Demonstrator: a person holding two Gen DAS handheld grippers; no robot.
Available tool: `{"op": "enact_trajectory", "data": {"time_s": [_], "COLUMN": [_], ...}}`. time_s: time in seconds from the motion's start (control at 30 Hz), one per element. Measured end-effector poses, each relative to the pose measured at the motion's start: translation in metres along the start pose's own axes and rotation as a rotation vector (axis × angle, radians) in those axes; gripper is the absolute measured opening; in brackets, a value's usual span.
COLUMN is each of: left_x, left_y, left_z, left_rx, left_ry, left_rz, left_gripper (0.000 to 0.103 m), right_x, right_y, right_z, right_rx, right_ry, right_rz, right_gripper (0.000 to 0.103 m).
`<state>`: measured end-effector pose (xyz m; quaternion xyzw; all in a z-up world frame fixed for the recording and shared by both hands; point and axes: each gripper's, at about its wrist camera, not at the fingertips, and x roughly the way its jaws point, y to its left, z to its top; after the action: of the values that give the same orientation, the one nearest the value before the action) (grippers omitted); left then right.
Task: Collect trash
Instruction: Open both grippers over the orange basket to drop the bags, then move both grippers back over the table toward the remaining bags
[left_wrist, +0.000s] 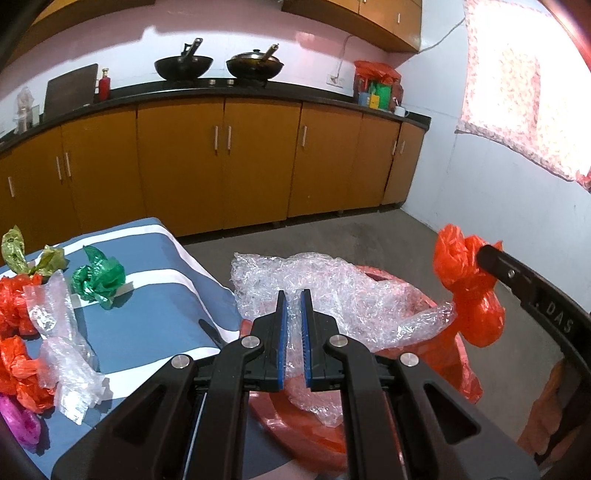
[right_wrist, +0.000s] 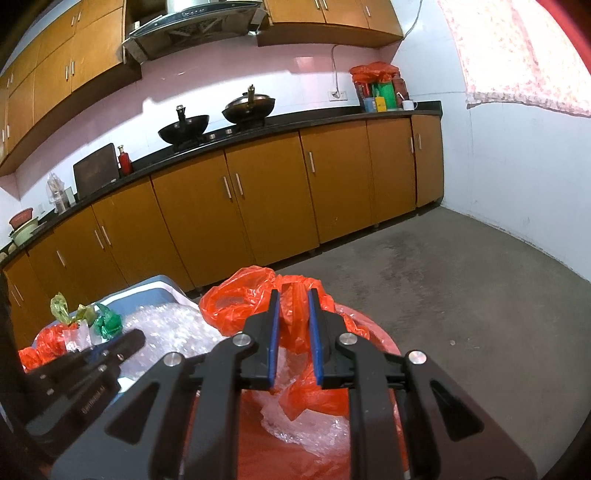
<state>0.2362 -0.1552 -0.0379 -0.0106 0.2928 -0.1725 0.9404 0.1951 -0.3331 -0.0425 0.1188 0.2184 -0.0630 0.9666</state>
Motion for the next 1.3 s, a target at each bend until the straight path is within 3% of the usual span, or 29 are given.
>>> {"op": "enact_trajectory", "data": {"time_s": [0.23,0.3,0.4,0.5,0.93,1.2,1.3], "left_x": [0.004,0.005,0.005,0.004,-0.024,-0.072,-0.099], "left_y": [-0.001,0.000,0.001,0.005,0.039,0.091,0.116], "left_z": [-0.002,-0.002,-0.002,-0.002,0.001,-0.002,-0.007], "left_rx": [0.001,-0.004,-0.015,-0.024,-0.060,-0.081,-0.089], "left_ry": [0.016,0.022,0.021,0.020,-0.025,-0.091,-0.128], "left_rz": [-0.040,-0.056,-0.069,-0.075,-0.008,0.077,0.130], "left_gripper": [0.009,0.013,0.030,0.033,0.033,0.033,0.037], "right_x": [0.002,0.003,0.001,-0.001,-0.006,-0.005,-0.005], "right_y": [-0.001,0.000,-0.001,-0.003,0.015,0.069,0.099], "right_z": [-0.002,-0.002,-0.004,-0.003,-0.003,-0.008,-0.014], "right_rx": [0.000,-0.001,0.001,0.004,-0.027,-0.089,-0.118], "right_ry": [0.011,0.016,0.015,0.013,0.019,0.041,0.055], "right_rz": [0.026,0.028,0.030,0.022,0.034,0.130,0.185], "right_gripper": [0.019,0.021,0.028,0.029,0.029,0.031,0.032]}}
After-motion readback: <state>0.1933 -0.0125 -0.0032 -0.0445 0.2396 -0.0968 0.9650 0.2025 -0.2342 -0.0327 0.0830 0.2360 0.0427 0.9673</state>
